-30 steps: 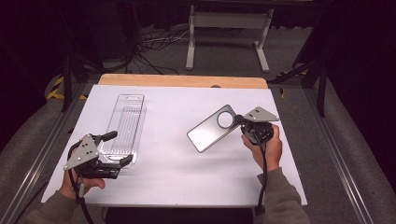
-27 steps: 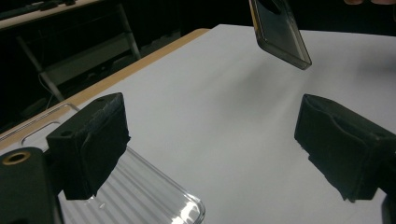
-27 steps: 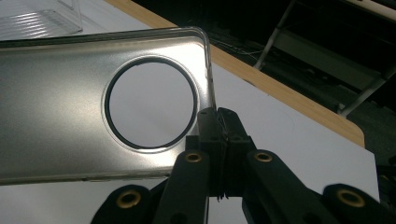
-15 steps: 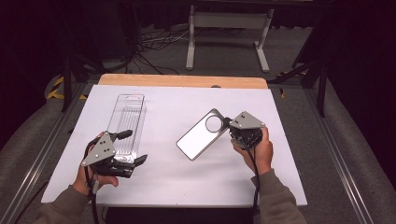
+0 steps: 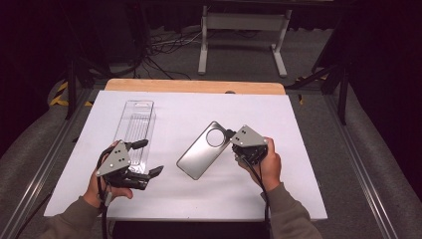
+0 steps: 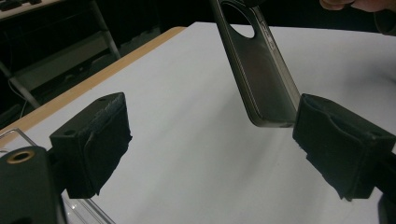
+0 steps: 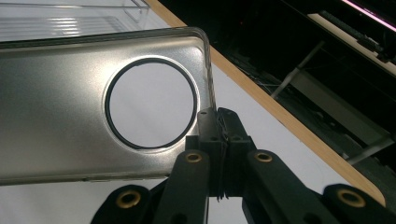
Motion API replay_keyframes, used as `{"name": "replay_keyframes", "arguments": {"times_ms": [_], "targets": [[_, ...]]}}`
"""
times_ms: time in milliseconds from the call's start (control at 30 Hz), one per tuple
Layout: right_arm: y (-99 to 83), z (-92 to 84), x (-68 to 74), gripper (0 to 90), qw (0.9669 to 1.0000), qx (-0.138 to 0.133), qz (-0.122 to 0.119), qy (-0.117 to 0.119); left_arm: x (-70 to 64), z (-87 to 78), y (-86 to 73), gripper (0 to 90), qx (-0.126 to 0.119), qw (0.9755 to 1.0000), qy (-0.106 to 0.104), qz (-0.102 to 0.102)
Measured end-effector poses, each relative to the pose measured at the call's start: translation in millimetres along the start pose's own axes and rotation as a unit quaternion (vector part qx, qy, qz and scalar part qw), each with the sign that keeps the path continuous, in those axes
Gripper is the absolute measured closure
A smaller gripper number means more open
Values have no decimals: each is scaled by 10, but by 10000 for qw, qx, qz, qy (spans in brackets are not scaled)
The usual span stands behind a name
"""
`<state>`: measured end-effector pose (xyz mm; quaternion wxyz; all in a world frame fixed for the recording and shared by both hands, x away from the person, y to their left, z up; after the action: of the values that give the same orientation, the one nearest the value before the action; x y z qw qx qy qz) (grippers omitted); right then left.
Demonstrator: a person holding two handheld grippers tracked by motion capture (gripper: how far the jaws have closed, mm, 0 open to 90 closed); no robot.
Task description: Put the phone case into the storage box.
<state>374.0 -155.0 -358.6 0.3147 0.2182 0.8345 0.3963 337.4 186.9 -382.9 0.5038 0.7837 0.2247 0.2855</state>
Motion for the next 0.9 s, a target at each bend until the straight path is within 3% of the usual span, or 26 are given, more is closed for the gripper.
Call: {"name": "replay_keyframes", "arguments": {"times_ms": [500,700,900], "targets": [[107,10,233,897,9988,-170,-436,132,-73,139,111,152,58,10000,-17,32],[158,21,336,897,9972,-227,-704,103,-92,210,174,253,-2,9997,-233,9],[167,52,383,897,9959,-240,-876,29,-77,307,247,327,16,9996,-284,64]]}}
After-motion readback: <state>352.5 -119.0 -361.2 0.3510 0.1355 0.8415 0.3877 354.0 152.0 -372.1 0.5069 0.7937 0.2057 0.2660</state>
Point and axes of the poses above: each handheld gripper's, and its own axes: z roughly forward along the jaws, y roughly out of its top, x roughly to its left, the point moved 1 cm from there along z, roughly forward along the jaws, and after that the axes turned 9 degrees about y, right-handed, at the moved point
